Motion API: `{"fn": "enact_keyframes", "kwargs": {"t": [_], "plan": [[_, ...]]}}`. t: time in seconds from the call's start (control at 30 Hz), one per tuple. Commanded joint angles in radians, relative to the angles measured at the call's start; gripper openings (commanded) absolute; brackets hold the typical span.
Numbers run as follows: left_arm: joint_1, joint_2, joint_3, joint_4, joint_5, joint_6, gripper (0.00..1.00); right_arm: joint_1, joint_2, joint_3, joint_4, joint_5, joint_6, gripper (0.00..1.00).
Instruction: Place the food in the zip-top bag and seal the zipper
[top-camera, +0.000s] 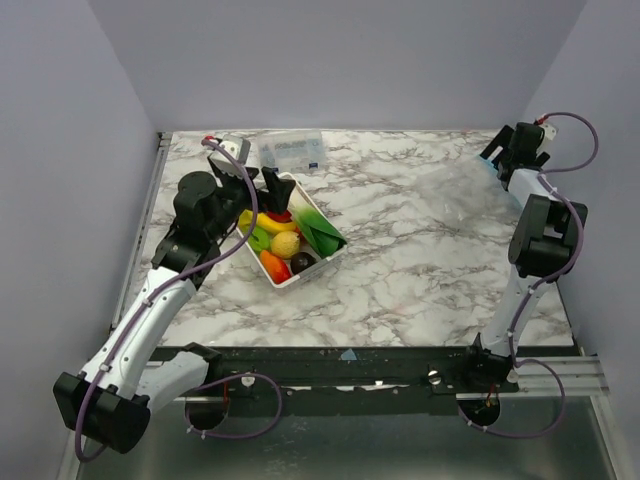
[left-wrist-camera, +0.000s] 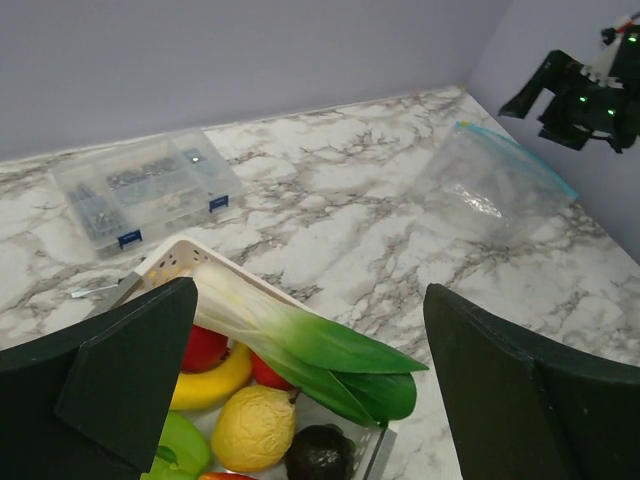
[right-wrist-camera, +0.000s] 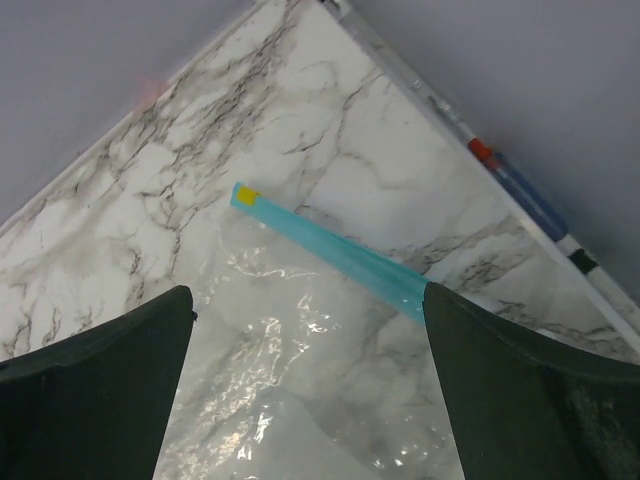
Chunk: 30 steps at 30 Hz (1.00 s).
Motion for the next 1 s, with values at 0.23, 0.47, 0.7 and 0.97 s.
{"fn": "enact_keyframes", "kwargs": {"t": [0.23, 0.47, 0.7, 0.97], "plan": [[-0.069, -0.009, 0.022, -0.018, 0.079, 0.013, 0.98, -0.017, 0.185, 0.172, -0.202, -0.473, 0.162, 1.00], [-0.069, -0.005, 0.017, -0.006, 0.117, -0.008, 0.98, 0.030, 0.066, -0.095, -0.102, -0.725, 0.300, 1.00], [-0.068, 0.002, 0.013, 0.002, 0.153, -0.038, 0.99, 0.222, -0.243, -0.441, 0.019, -0.736, 0.329, 1.00], [-0.069, 0.020, 0.005, 0.022, 0.201, -0.075, 0.98, 0.267, -0.466, -0.556, -0.042, -0.616, 0.215, 1.00]]}}
